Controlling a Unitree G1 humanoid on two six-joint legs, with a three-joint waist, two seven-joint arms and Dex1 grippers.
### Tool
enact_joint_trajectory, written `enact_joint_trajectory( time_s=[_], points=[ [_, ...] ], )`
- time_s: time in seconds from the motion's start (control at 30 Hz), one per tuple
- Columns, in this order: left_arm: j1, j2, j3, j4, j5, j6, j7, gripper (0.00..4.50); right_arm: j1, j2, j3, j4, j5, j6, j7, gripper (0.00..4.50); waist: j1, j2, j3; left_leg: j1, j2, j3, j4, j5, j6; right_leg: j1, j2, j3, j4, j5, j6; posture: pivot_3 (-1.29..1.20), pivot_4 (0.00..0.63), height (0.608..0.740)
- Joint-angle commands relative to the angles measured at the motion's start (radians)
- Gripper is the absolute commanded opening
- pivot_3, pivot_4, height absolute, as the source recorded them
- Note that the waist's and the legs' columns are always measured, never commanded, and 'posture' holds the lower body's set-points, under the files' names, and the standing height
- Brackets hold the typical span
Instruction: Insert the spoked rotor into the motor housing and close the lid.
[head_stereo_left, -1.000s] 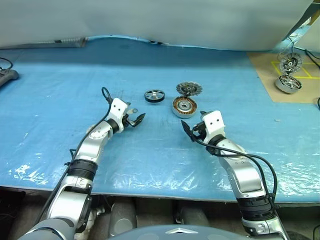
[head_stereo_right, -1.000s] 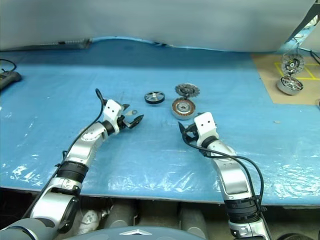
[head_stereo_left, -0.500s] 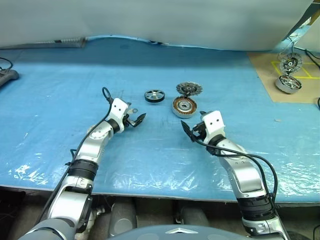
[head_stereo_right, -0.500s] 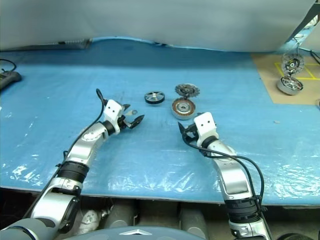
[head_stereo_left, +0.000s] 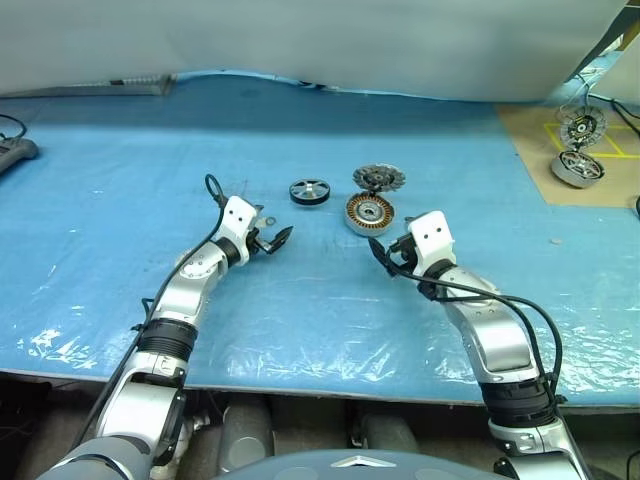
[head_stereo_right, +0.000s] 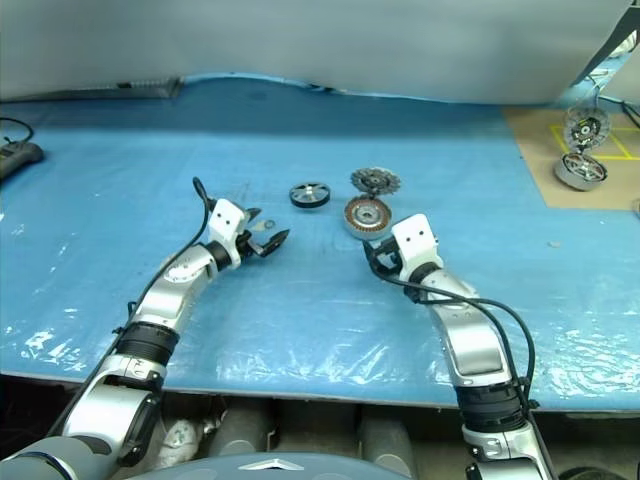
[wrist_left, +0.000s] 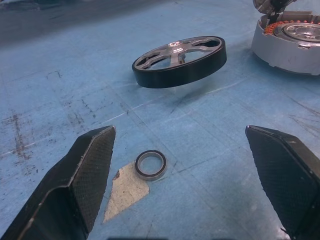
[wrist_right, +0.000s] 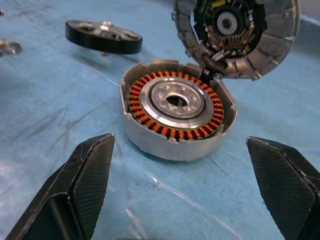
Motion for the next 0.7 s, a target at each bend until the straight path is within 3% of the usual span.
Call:
enact_joint_trajectory(
  time_s=[0.03, 0.23, 0.4, 0.7],
  points=[
    [-0.015, -0.009, 0.001, -0.03, 0.005, -0.014, 0.002, 4.48, -0.094, -0.052, 0.008, -0.067, 0.043, 0.117, 0.077, 4.5, -0.001, 0.0, 0.0, 0.0, 0.0, 0.0, 0.0, 0.0, 0.0, 0.0, 0.0, 0.0, 0.0, 0.0, 0.0, 0.0, 0.15, 0.74],
    [-0.019, -0.022, 0.0, -0.018, 0.009, -0.03, 0.002, 4.48, -0.296, -0.147, 0.109, 0.044, -0.004, 0.263, 0.155, 4.5, -0.001, 0.0, 0.0, 0.001, 0.0, 0.0, 0.0, 0.0, 0.0, 0.001, 0.0, 0.0, 0.001, 0.0, 0.0, 0.0, 0.15, 0.74],
    [-0.013, -0.032, 0.003, -0.019, 0.013, -0.037, 0.008, 4.48, -0.457, -0.142, 0.185, 0.154, -0.003, 0.339, 0.213, 4.5, 0.0, 0.0, 0.0, 0.001, 0.0, 0.0, 0.001, 0.0, 0.0, 0.001, 0.0, 0.0, 0.001, 0.0, 0.0, 0.0, 0.15, 0.74],
    [-0.002, -0.051, 0.002, -0.035, 0.018, -0.039, 0.021, 4.48, -0.561, -0.142, 0.29, 0.354, -0.054, 0.254, 0.287, 4.5, 0.005, 0.0, 0.0, 0.0, 0.0, 0.0, 0.002, 0.0, 0.0, 0.001, 0.0, -0.001, 0.002, 0.0, -0.001, 0.0, 0.15, 0.74]
  ],
)
